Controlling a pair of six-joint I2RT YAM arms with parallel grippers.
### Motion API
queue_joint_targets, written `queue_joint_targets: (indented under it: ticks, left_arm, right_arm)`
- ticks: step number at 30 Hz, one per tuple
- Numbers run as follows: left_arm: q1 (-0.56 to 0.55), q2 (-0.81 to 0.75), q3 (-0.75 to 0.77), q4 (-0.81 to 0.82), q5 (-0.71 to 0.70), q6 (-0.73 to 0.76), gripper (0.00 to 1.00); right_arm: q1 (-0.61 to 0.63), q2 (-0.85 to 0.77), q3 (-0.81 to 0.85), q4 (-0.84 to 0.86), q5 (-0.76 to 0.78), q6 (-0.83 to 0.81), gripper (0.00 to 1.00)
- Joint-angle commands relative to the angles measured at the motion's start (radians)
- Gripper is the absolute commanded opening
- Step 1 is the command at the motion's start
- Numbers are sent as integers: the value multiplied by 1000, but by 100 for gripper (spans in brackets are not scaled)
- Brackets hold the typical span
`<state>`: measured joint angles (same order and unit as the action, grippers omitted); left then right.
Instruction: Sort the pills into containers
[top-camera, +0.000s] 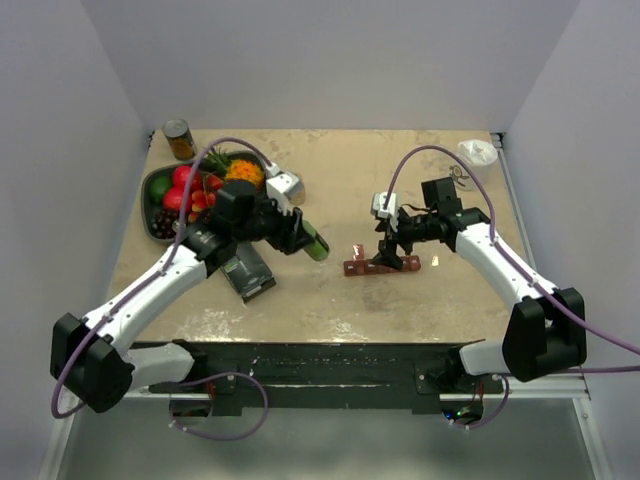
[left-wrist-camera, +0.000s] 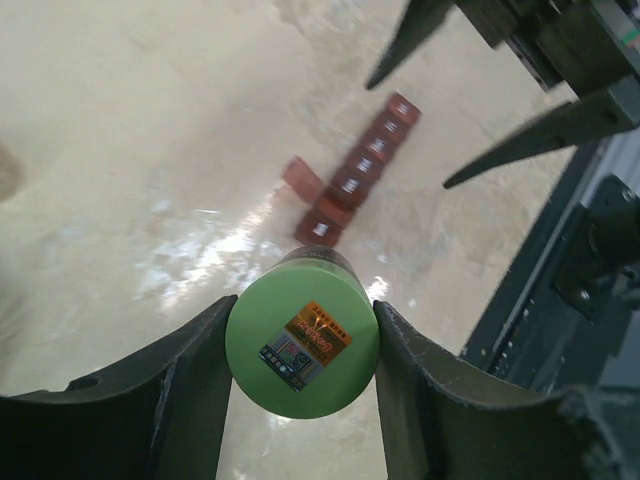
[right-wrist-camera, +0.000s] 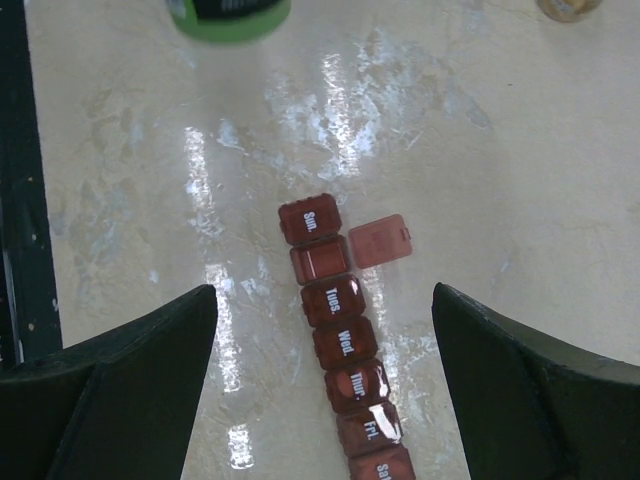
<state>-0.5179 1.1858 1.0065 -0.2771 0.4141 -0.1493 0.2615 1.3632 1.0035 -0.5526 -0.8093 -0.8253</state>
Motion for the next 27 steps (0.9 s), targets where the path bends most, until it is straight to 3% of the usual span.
queue_joint_targets:
  ticks: [1,6,14,17,20,21,27]
  left_arm:
    - [-143,63,-48,160,46,-18,0]
    - [-356,179,-57,164,-132,33,0]
    - [-478,324,-16,171,-374,39,1]
    - [-504,356,1,156,-457,31,15]
    - [-513,360,3,148,-500,14,40]
    - [-513,354,-2,148,-508,10,53]
    - [-513,307,-29,162,-500,17,80]
  right_arm:
    - [-2,8,-5,-66,-87,-117,91]
    - [-5,14,4,-66,-64,-106,91]
    - [-31,13,6,-86,-79,-132,91]
    - [-33,20,1,-110,-100,-173,92]
    - [-31,22,-3,-121,-110,-192,92]
    - [-33,22,-3,-122,-111,-193,92]
    - [-31,24,-6,-129,-114,-207,92]
